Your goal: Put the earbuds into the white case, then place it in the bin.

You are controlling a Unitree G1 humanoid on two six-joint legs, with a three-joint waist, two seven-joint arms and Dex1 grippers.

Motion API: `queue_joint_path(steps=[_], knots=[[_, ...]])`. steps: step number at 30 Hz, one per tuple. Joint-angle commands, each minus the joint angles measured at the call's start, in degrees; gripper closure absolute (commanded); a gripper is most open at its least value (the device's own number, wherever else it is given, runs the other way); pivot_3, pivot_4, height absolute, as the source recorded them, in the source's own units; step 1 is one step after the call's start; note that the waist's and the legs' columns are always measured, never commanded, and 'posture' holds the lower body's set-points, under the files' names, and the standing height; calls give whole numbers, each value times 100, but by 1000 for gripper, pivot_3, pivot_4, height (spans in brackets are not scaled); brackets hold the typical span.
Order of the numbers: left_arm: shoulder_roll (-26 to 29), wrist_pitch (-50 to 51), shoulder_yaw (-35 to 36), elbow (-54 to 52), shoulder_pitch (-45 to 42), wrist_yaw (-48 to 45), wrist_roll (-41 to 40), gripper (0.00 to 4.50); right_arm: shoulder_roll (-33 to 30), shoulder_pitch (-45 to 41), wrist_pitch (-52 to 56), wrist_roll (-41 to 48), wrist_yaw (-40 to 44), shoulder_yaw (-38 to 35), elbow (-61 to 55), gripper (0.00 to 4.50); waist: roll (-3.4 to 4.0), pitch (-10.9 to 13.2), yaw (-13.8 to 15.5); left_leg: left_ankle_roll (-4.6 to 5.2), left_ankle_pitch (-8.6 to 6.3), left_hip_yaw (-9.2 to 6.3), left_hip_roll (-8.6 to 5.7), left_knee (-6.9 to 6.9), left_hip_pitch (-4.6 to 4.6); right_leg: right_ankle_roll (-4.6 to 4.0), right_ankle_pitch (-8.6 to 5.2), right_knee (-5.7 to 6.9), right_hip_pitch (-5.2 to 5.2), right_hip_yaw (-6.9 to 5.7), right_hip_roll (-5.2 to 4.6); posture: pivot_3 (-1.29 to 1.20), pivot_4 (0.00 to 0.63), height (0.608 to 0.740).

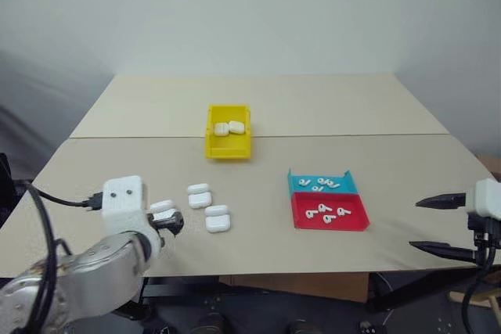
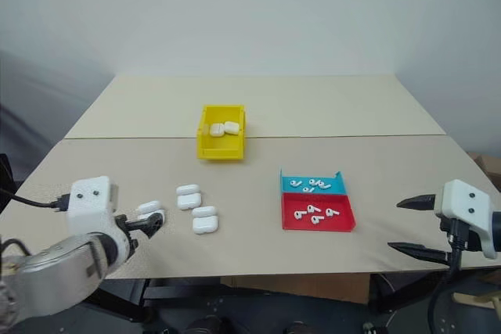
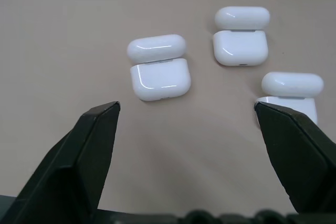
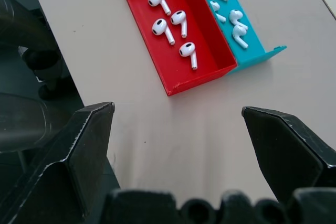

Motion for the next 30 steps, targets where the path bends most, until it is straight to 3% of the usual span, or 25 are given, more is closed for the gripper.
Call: queue_joint_path(steps=[1, 8, 26, 30], knots=[[-143, -290, -348, 160, -434, 697, -9, 39, 1, 12, 69, 73, -46, -87, -106, 0, -4, 0, 16, 0, 0, 2, 0, 0, -1, 2, 2, -4, 1, 6, 6, 0, 150, 740], [-439, 130, -233, 1122, -792, 714, -9, 39, 63, 173, 93, 79, -110, -118, -243, 0, -5, 1, 54, -6, 5, 23, 11, -1, -3, 9, 0, -4, -6, 16, 54, 0, 150, 740], [-1815, 1897, 24, 2922, -1494, 615, -9, 39, 343, 993, 278, 62, -225, -783, -765, 0, -19, -3, 110, -13, 3, 22, 8, 1, -7, 10, 5, -4, -11, 23, 55, 0, 150, 740], [-1818, 2112, 89, 3096, -1508, 539, -9, 39, 391, 1096, 289, 62, -255, -852, -832, 0, -22, -3, 113, -13, 3, 21, 8, 0, -10, 6, 8, -4, -14, 23, 55, 0, 150, 740]])
